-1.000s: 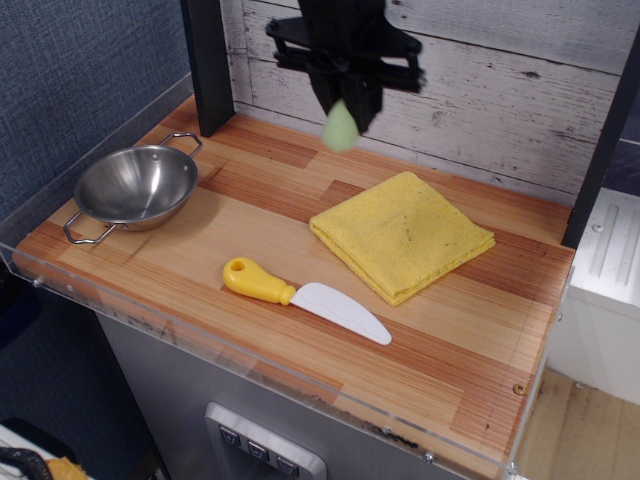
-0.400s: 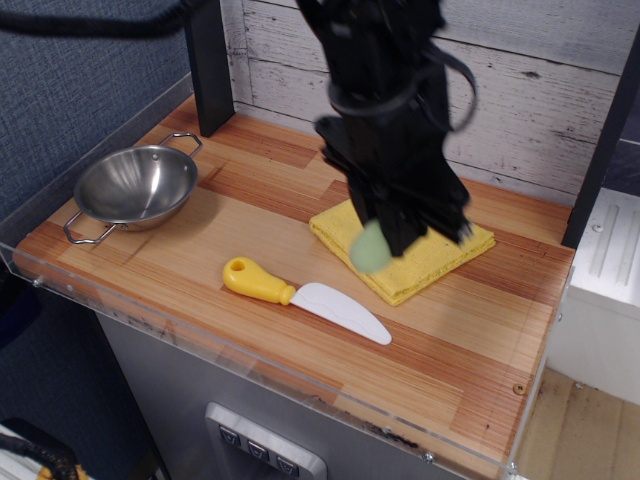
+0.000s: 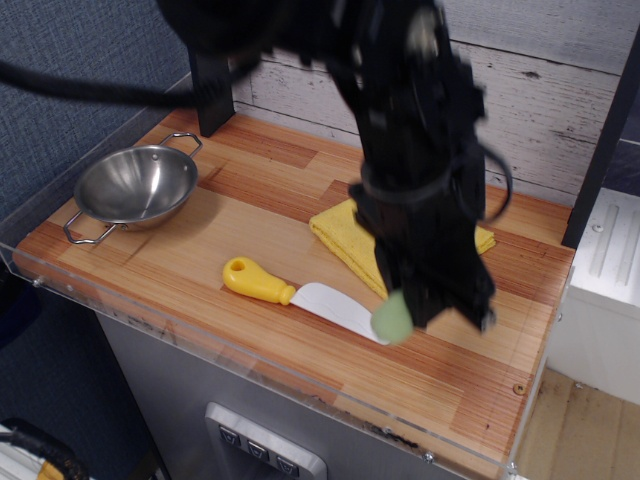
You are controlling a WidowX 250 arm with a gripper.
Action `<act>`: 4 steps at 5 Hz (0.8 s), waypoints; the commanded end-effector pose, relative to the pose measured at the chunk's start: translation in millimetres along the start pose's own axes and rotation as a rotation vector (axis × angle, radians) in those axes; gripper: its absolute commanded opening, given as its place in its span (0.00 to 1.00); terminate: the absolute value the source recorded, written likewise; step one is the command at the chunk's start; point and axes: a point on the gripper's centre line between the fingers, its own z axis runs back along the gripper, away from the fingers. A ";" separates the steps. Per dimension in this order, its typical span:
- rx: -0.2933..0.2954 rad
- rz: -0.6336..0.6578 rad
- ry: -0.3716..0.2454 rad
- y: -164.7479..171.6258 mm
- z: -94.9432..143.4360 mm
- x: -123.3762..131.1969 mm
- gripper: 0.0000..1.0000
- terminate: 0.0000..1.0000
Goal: Put the green peep on the right front corner.
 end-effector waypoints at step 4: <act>0.019 -0.019 0.031 -3.8 -56.0 6.2 0.00 0.00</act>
